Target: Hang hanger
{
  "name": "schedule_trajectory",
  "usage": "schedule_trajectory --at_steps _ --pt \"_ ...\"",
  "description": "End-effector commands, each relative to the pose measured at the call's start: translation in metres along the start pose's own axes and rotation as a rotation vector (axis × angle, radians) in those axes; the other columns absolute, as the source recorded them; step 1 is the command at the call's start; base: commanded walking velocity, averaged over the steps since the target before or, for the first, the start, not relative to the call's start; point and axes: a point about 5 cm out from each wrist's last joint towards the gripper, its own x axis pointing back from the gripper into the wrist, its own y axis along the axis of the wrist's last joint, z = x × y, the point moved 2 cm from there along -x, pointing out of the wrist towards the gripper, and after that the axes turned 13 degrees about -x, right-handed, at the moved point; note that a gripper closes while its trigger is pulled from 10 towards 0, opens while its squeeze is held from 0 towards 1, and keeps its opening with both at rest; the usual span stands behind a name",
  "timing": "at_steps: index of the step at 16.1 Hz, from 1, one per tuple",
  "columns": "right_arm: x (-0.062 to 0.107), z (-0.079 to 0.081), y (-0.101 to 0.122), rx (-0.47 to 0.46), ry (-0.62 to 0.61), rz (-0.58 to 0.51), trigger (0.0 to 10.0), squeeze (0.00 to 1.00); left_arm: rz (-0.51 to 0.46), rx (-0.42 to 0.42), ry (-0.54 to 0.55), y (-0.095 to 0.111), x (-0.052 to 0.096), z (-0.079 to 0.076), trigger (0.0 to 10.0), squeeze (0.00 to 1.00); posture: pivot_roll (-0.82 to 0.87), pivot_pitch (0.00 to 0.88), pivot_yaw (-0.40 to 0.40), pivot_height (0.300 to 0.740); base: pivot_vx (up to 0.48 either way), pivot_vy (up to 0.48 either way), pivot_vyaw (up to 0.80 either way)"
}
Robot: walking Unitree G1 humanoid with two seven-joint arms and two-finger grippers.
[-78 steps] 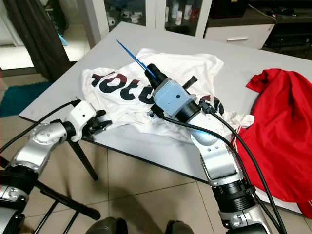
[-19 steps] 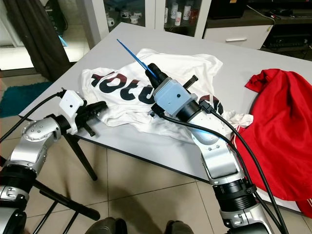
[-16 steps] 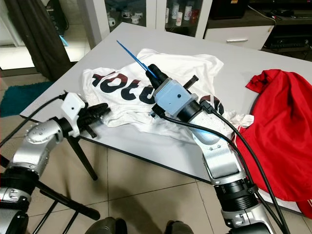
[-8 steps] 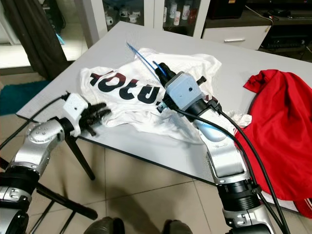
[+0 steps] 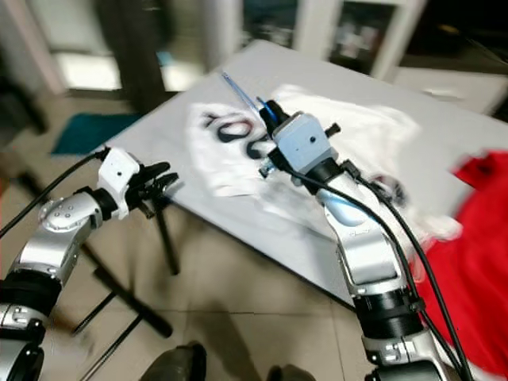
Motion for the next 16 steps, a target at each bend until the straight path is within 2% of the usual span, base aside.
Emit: schedule_trajectory --at_steps 1,3,7,8,10,16 --pt "0.0013 -0.0087 0.001 0.006 -0.041 0.005 10.0 0.0 -0.007 -0.017 0.005 0.0034 -0.0009 0.0016 10.0 0.0 -0.04 0.07 -0.005 0.74 0.0 0.0 0.0" --pt "0.0005 -0.0137 0.0005 -0.029 -0.073 0.003 10.0 0.0 -0.007 -0.027 0.007 0.0043 -0.0021 0.0032 10.0 0.0 -0.04 0.068 -0.002 0.74 0.0 0.0 0.0" --pt "-0.0002 -0.0145 0.0007 -0.036 -0.085 0.001 10.0 0.0 -0.006 -0.026 0.022 0.004 -0.0035 0.005 10.0 0.0 -0.04 0.068 -0.002 0.74 0.0 0.0 0.0" --pt "-0.0005 -0.0146 0.0008 -0.04 -0.089 0.001 10.0 0.0 -0.027 0.002 0.05 0.0065 -0.0052 0.0069 10.0 0.0 -0.04 0.069 -0.001 0.74 0.0 0.0 0.0" --pt "-0.0008 -0.0146 0.0012 -0.044 -0.09 -0.001 10.0 0.0 -0.036 -0.013 0.054 0.0093 -0.007 0.0054 10.0 0.0 -0.04 0.068 -0.002 0.74 0.0 0.0 0.0" --pt "-0.0026 -0.0147 0.002 -0.049 -0.089 -0.006 10.0 0.0 -0.034 -0.022 0.041 0.0076 -0.0096 -0.0005 10.0 0.0 -0.04 0.059 -0.004 0.74 0.0 -0.445 0.0"
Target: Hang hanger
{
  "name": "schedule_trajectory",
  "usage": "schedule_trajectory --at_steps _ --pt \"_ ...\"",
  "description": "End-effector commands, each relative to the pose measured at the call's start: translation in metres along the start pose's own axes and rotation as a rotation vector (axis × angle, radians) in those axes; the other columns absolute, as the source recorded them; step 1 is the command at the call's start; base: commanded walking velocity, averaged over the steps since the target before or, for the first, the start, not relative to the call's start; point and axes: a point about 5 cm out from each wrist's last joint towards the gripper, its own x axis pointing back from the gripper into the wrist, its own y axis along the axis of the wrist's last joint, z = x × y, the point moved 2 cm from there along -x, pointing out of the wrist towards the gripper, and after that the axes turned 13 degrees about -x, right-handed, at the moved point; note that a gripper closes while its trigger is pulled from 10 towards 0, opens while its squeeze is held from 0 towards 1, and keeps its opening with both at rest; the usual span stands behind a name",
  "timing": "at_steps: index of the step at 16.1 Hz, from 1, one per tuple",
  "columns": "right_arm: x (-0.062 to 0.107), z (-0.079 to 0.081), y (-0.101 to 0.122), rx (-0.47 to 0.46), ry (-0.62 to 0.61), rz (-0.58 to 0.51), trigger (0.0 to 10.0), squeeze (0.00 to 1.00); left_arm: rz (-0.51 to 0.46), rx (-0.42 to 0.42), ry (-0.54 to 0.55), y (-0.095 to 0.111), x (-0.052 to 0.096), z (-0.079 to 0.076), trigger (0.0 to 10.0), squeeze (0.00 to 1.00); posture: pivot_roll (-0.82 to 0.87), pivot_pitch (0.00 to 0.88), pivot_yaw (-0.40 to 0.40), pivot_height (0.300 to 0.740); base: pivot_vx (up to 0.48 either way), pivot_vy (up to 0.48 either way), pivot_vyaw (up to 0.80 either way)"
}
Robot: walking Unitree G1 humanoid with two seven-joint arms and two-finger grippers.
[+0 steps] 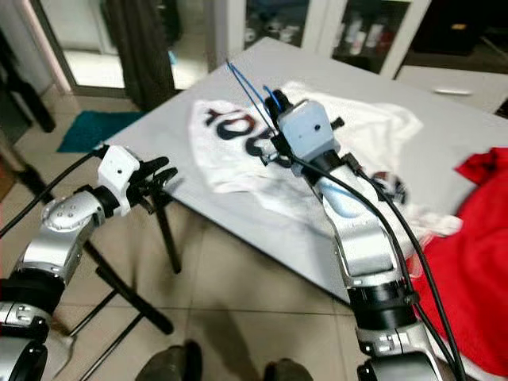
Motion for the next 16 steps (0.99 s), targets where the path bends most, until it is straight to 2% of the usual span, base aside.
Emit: schedule_trajectory --at_steps 1,4,9,12,14,15,16 --pt "0.001 -0.007 0.0 -0.007 -0.026 0.004 10.0 0.0 -0.008 -0.016 -0.012 0.004 -0.004 -0.002 10.0 0.0 -0.04 0.059 -0.004 0.74 0.0 -0.45 0.0" --pt "0.0 -0.008 0.0 -0.007 -0.027 0.002 10.0 0.0 -0.004 0.005 -0.005 0.003 -0.005 0.0 10.0 0.0 -0.04 0.055 -0.003 0.74 0.0 0.0 0.0" --pt "0.0 -0.008 0.0 -0.012 -0.027 0.001 10.0 0.0 0.007 -0.011 0.005 0.002 -0.005 0.003 10.0 0.0 -0.04 0.05 -0.002 0.74 0.0 0.0 0.0" --pt "0.0 -0.008 0.001 -0.016 -0.024 -0.001 10.0 0.0 -0.002 -0.038 0.053 0.004 -0.003 0.013 10.0 0.0 -0.04 0.05 -0.002 0.74 0.0 0.0 0.0" --pt "0.0 -0.007 0.001 -0.018 -0.02 -0.002 10.0 0.0 -0.006 -0.044 0.048 0.005 -0.002 0.019 10.0 0.0 -0.04 0.05 -0.005 0.74 0.0 0.0 0.0" --pt "0.0 -0.007 0.001 -0.018 -0.019 -0.002 10.0 0.0 -0.014 -0.043 0.031 0.005 -0.002 0.019 10.0 0.12 -0.04 0.051 -0.006 0.74 0.0 0.0 0.0" --pt "0.001 -0.008 0.002 -0.017 -0.018 -0.003 10.0 0.0 -0.041 -0.027 0.0 0.008 -0.002 0.018 10.0 1.0 -0.05 0.053 -0.005 0.74 0.0 0.0 0.0"
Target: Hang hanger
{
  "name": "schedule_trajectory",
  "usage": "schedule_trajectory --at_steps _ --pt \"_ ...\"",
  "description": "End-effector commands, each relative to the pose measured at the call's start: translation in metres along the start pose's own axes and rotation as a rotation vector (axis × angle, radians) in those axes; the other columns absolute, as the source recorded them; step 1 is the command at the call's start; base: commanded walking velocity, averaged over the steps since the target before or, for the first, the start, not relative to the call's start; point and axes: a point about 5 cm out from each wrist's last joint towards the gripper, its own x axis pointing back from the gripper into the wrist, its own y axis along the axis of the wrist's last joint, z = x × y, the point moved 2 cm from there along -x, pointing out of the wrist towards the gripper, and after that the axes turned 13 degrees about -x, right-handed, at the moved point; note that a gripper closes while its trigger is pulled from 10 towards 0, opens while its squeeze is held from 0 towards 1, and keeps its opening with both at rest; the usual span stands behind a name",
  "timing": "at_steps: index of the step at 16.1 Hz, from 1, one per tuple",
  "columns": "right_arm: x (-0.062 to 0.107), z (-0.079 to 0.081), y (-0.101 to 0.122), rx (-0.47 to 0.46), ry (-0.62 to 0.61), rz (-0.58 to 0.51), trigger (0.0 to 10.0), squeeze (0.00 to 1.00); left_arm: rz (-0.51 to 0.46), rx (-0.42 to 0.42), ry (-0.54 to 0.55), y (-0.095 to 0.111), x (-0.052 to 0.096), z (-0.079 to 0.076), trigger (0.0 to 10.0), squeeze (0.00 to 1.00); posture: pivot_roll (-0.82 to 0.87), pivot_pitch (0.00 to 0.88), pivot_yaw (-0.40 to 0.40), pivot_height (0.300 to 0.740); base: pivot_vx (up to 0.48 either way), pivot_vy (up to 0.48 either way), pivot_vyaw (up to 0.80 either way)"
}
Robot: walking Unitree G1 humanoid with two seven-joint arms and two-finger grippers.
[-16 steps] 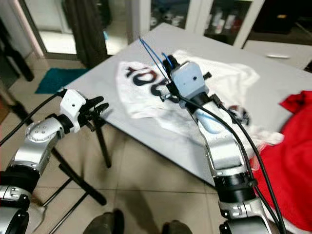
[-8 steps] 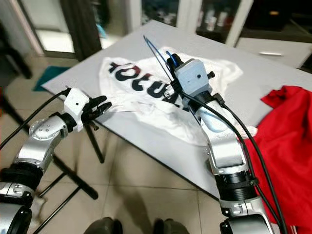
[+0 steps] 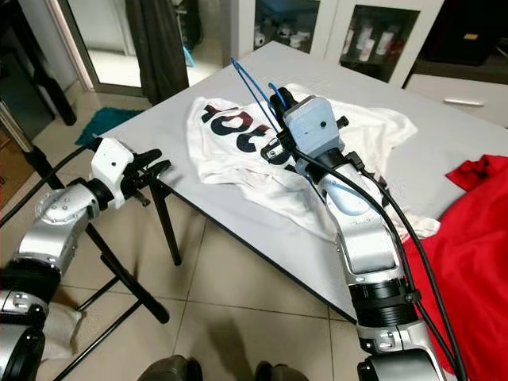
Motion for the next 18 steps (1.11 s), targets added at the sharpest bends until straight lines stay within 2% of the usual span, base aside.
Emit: schedule_trajectory --at_steps 1,3,5,10,11,18 --pt "0.002 -0.002 0.006 0.006 0.001 -0.013 10.0 0.0 -0.055 0.014 -0.056 0.008 -0.001 -0.001 10.0 1.0 -0.05 0.056 -0.004 0.74 0.0 0.0 0.0" --pt "0.004 -0.003 0.007 0.007 0.0 -0.011 10.0 0.0 -0.073 0.021 -0.123 0.009 -0.002 -0.009 10.0 1.0 -0.06 0.062 -0.003 0.74 0.0 0.0 0.0" --pt "0.007 -0.004 0.007 0.009 0.0 -0.006 10.0 0.0 -0.069 0.006 -0.129 0.007 -0.004 -0.011 10.0 1.0 -0.07 0.065 -0.006 0.74 0.0 0.0 0.0" --pt "0.013 -0.007 0.01 0.022 0.013 0.007 10.0 0.0 -0.032 -0.04 -0.133 0.007 -0.013 -0.002 10.0 1.0 -0.1 0.087 -0.028 0.74 0.0 0.0 0.0" --pt "0.014 -0.007 0.011 0.026 0.015 0.012 10.0 0.0 -0.029 -0.048 -0.13 0.008 -0.015 -0.001 10.0 0.0 -0.11 0.093 -0.029 0.74 0.0 0.0 0.0" --pt "0.033 -0.01 0.016 0.042 0.004 0.05 10.0 0.0 -0.046 -0.023 -0.165 0.013 -0.031 -0.01 10.0 0.0 -0.18 0.143 -0.027 0.74 0.0 0.0 0.0"
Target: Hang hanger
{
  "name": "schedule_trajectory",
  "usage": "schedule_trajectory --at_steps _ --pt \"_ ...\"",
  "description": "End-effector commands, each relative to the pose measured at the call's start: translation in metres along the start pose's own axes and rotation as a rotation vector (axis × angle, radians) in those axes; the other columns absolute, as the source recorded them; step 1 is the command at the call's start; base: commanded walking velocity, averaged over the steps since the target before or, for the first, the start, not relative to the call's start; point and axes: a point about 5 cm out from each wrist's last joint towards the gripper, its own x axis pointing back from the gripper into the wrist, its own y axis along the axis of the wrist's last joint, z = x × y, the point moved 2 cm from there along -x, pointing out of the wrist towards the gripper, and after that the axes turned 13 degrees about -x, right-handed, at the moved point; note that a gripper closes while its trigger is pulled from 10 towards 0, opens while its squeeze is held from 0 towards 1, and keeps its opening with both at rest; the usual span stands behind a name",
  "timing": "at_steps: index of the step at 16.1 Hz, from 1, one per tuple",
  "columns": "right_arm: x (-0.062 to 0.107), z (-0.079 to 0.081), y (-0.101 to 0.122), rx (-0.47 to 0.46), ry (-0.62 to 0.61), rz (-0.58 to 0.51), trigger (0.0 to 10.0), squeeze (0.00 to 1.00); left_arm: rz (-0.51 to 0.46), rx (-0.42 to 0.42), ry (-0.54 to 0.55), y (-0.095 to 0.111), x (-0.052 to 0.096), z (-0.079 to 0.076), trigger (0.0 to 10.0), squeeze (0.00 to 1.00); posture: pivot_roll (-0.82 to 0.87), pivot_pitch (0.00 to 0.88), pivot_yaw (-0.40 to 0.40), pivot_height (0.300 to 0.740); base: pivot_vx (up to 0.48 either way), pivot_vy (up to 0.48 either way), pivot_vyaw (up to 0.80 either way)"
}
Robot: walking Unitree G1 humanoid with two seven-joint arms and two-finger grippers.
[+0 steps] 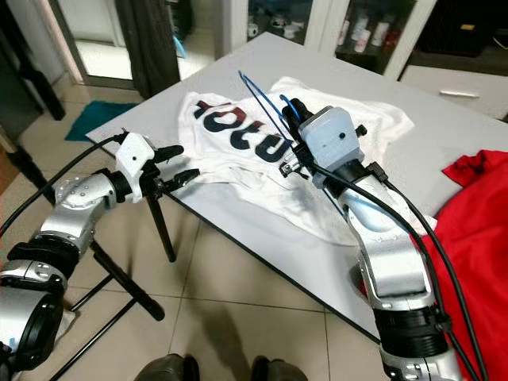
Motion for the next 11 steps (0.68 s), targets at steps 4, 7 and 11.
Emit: schedule_trajectory --at_steps 4,7,11 --pt "0.012 -0.006 0.007 0.011 -0.035 0.006 10.0 0.0 0.027 -0.003 -0.019 0.002 -0.01 -0.001 10.0 0.0 -0.21 0.153 -0.014 0.74 0.0 0.0 0.0" --pt "0.016 -0.008 0.01 0.017 -0.057 0.01 10.0 0.0 0.09 0.011 -0.015 -0.004 -0.012 -0.002 10.0 0.0 -0.23 0.159 -0.003 0.74 0.0 0.0 0.0" --pt "0.023 -0.01 0.013 0.022 -0.081 0.02 10.0 0.0 0.158 0.032 -0.008 -0.013 -0.014 -0.006 10.0 0.0 -0.26 0.167 0.006 0.74 0.0 0.0 0.0"
